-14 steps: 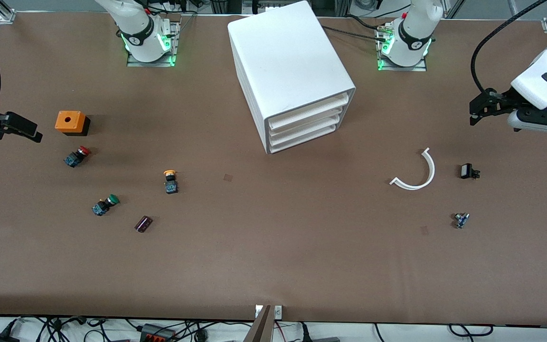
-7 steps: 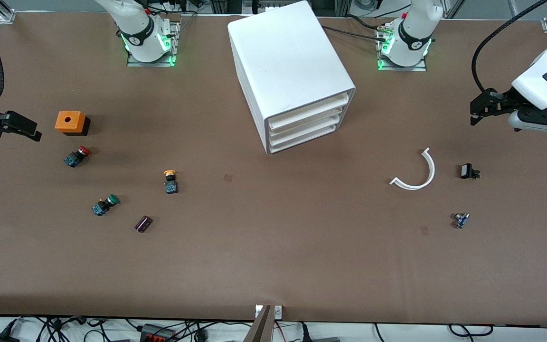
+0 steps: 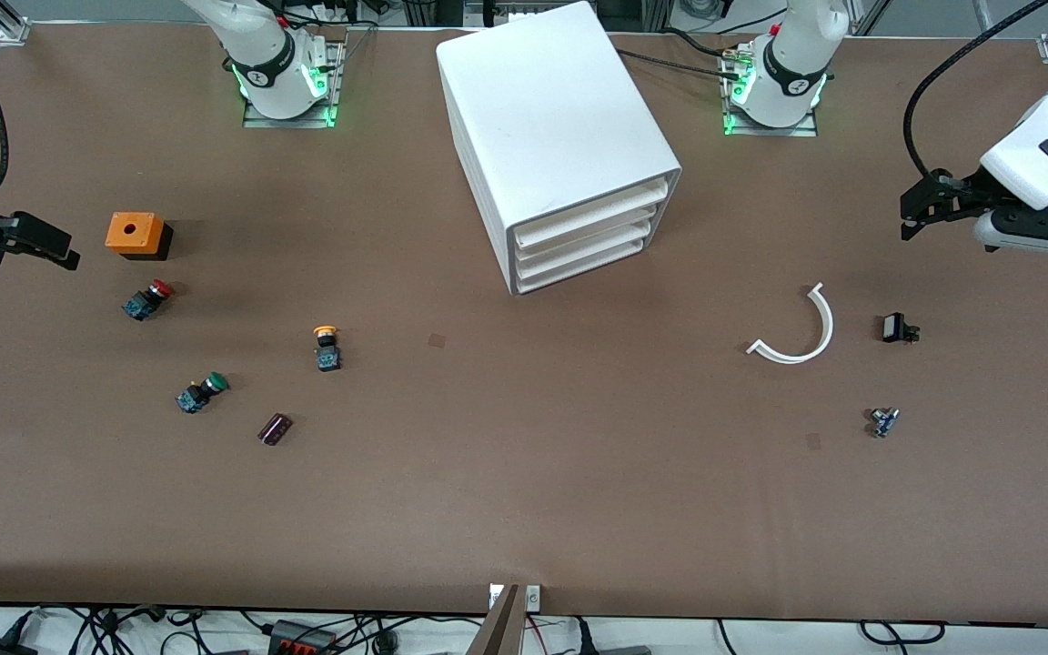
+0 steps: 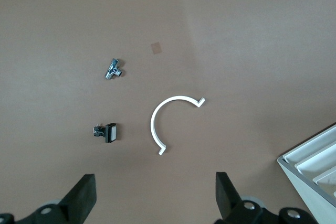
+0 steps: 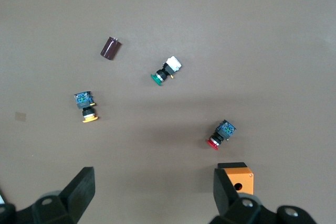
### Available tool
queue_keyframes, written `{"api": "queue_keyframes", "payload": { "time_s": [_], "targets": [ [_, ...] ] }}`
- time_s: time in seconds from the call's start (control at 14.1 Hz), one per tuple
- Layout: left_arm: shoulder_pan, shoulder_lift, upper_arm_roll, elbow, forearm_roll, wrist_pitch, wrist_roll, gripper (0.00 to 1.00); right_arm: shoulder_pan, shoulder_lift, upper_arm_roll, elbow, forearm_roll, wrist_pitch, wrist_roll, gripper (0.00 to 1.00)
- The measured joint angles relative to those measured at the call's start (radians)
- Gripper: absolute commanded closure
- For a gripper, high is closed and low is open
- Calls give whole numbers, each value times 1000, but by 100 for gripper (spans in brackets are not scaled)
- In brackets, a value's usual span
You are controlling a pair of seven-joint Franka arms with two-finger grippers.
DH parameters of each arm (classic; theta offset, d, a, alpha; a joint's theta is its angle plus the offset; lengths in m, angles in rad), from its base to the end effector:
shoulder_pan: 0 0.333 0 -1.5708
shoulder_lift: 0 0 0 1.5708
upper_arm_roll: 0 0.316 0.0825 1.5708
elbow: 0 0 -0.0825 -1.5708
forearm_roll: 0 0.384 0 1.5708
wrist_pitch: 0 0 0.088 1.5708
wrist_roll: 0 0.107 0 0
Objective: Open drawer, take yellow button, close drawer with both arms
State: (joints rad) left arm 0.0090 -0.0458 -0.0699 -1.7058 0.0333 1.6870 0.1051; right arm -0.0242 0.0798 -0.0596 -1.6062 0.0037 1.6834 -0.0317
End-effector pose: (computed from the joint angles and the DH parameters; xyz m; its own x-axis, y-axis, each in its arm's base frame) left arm 0.5478 -0.0310 0.5958 0.9854 -0.1690 0.0228 -0.1680 -0.9850 -0.0390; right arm 0.5841 -0.0475 0.5721 0.9986 -0.0523 -0.0025 -0.0523 -0.9986 0.0010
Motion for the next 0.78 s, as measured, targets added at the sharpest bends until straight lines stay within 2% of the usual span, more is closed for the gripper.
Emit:
{"api": "queue_keyframes", "payload": {
  "time_s": [0.78],
  "targets": [
    [0, 0, -1, 0, 0, -10, 0, 0, 9, 0, 3, 0, -1, 0, -1, 0]
  ]
}}
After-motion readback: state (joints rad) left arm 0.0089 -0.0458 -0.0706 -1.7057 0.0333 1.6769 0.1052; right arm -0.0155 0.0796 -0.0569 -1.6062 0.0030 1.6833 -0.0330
